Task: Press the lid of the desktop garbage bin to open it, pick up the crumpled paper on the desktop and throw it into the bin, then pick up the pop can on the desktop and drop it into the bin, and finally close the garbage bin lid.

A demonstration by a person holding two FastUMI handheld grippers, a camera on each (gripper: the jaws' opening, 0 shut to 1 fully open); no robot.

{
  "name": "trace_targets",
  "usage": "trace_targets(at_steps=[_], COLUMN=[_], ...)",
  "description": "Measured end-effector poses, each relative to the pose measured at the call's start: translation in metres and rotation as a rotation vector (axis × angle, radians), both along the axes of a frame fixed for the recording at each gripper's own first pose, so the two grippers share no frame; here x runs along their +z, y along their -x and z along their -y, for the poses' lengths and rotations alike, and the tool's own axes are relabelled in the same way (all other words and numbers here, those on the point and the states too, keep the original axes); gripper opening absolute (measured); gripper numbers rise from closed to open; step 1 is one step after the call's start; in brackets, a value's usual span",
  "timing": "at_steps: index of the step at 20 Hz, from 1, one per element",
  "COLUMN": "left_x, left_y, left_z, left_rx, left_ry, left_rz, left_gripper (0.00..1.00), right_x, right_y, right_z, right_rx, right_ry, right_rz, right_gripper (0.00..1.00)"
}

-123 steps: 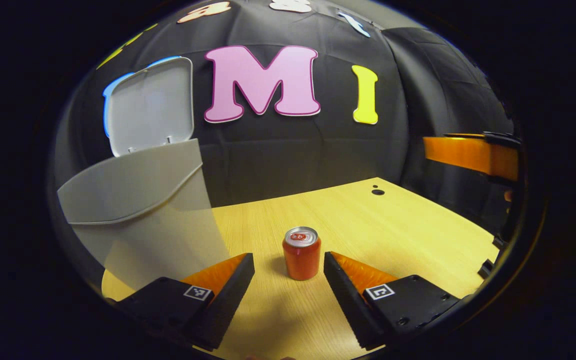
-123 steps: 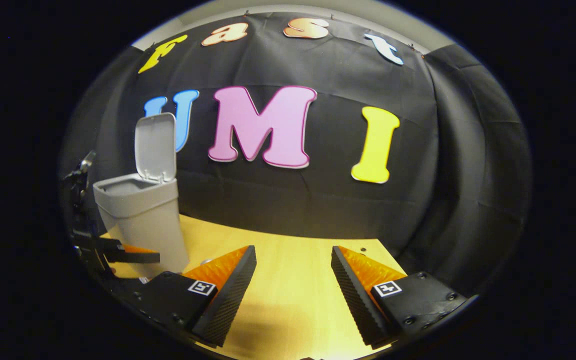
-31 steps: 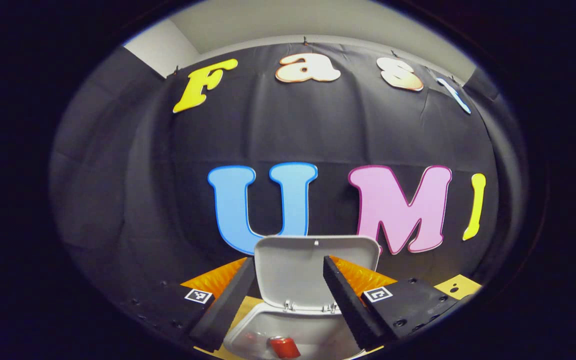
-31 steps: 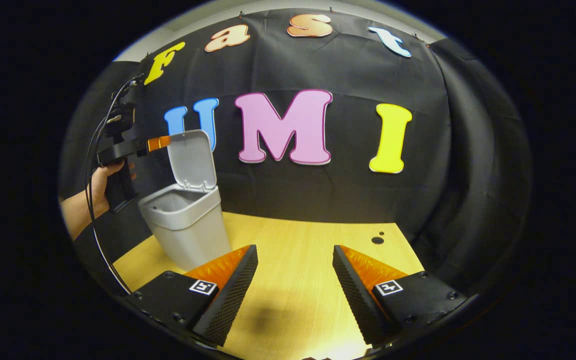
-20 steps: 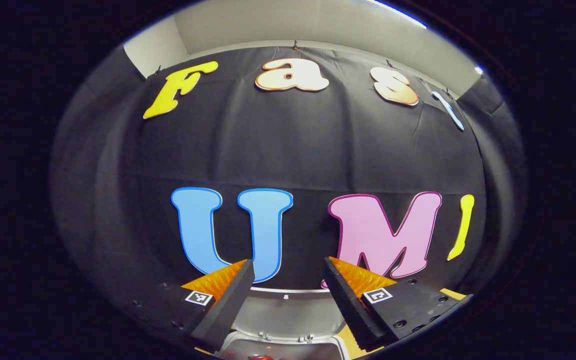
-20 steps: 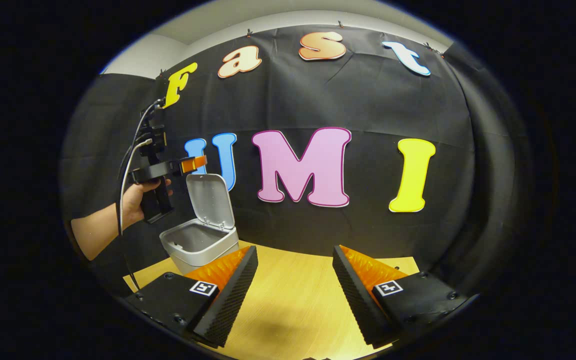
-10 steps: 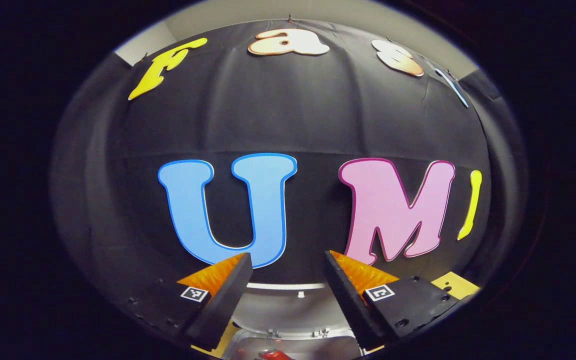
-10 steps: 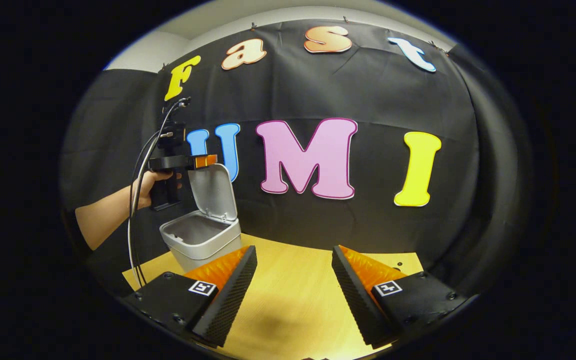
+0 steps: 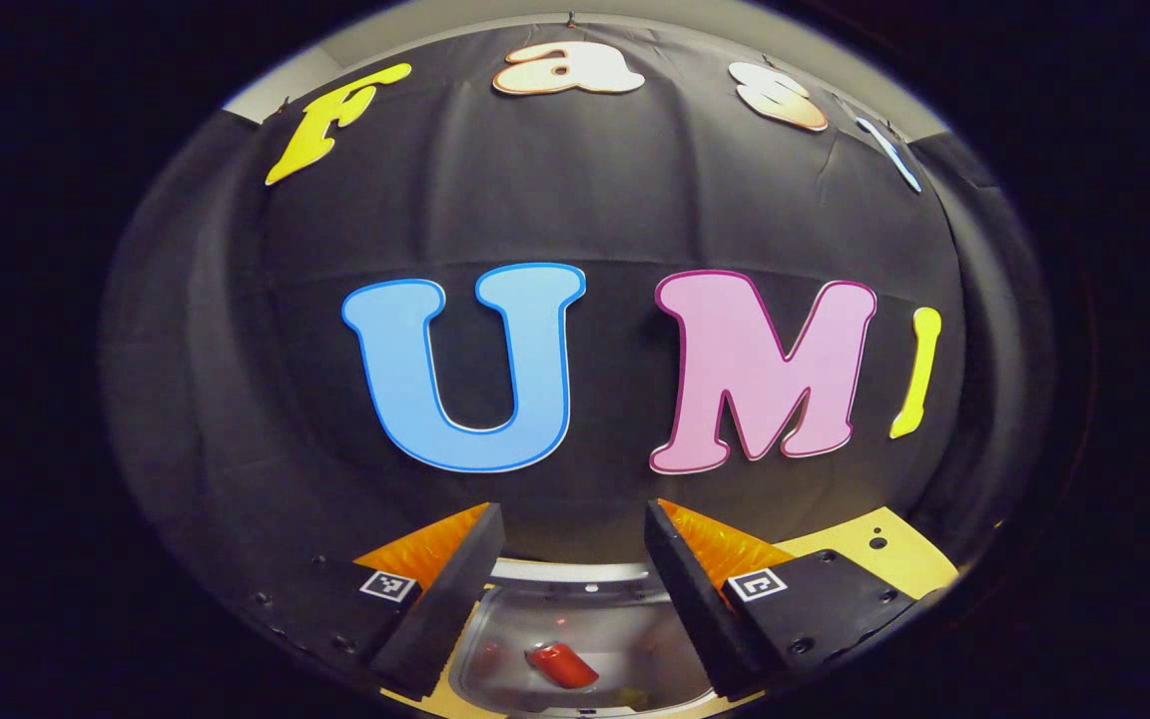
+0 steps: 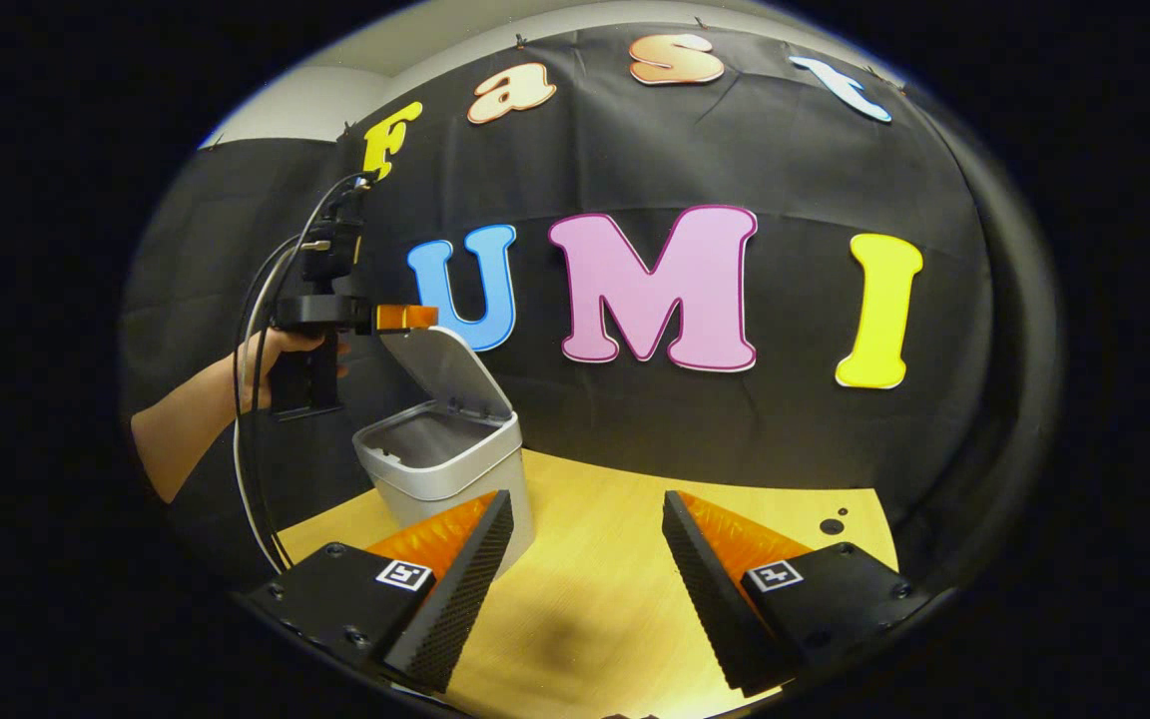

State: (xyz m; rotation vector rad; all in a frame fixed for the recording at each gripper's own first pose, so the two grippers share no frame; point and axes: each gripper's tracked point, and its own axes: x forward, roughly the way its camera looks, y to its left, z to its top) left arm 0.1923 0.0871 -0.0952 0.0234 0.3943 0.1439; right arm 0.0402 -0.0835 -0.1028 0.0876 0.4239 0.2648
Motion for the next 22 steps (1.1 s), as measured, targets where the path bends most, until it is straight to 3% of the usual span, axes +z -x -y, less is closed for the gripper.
trace_targets(at_steps=[8,15,22], left_x=[-0.078,-0.118,-0.121], left_y=[0.067,0.084,0.086], left_z=[0.01,0.013,0.016], left_rx=[0.014,-0.007,-0.058], left_ry=[0.022,0.018,-0.035], left_rz=[-0.092,-0.142,-0.084], left_gripper=[0.97,0.99,0.98], right_x=[-0.03,-0.032,-0.031], right_y=[0.01,0.014,0.02], right_z=[0.009,0.03,0.042], right_rx=[0.021,-0.015,-0.096], right_ry=[0.048,0.063,0.112], right_rz=[-0.034,-0.032,-0.021], right_gripper=[0.98,0.98,0.98])
